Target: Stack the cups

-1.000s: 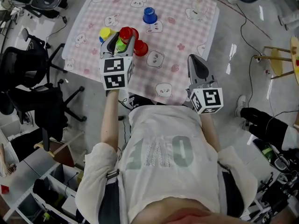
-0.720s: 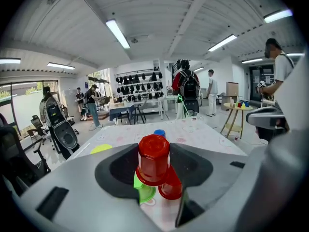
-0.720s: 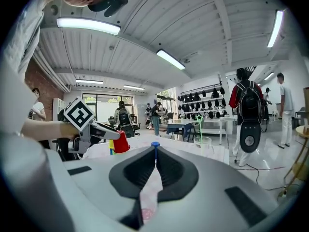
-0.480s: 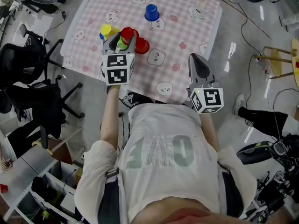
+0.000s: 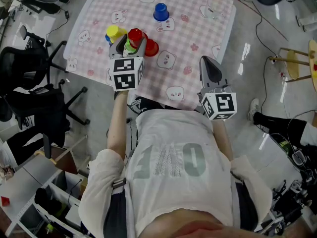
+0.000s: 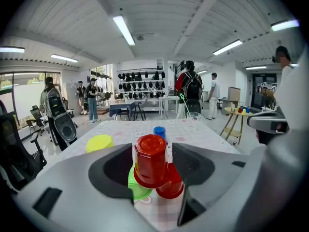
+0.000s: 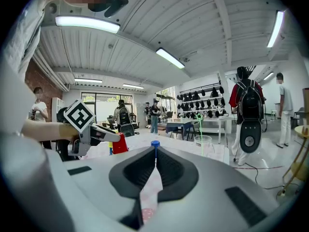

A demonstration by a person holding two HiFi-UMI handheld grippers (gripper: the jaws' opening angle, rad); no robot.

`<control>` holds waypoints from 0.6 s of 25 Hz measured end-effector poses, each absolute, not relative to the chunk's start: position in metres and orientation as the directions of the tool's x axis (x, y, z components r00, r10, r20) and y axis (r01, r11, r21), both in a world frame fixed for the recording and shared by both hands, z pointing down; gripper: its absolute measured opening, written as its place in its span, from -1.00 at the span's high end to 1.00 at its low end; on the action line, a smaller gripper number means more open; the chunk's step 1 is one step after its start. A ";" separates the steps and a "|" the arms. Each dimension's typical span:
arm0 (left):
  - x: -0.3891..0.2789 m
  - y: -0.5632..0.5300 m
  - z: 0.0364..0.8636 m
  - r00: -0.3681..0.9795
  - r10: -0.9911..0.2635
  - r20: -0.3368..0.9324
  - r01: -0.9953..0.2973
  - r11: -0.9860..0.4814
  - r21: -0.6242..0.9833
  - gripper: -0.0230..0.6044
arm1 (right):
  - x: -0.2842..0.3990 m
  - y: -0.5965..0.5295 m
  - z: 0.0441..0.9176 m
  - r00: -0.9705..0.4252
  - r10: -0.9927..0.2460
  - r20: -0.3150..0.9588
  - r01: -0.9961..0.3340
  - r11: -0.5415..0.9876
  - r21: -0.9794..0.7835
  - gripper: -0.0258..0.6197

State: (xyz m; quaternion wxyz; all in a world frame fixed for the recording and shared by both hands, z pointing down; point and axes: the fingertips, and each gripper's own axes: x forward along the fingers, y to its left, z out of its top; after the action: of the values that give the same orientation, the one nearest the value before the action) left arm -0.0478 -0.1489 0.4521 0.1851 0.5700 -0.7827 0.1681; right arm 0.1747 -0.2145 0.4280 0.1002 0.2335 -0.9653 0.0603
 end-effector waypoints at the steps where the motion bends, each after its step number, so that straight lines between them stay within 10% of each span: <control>1: -0.048 -0.149 0.451 -0.285 -0.833 0.475 -0.954 0.296 -0.052 0.16 | 0.175 -0.214 0.428 -0.870 -0.440 0.222 -0.464 0.883 -0.069 0.83; 15: 0.003 -0.174 0.307 -0.212 -0.956 0.203 -0.971 0.183 -0.156 0.07 | 0.190 -0.217 0.415 -0.868 -0.460 0.186 -0.478 0.875 -0.070 0.83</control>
State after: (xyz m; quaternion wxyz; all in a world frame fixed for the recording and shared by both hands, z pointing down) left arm 0.0028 -0.1744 0.3068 0.0294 0.6268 -0.7684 0.1255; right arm 0.1896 -0.2165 0.4151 0.0820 0.2430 -0.9649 0.0569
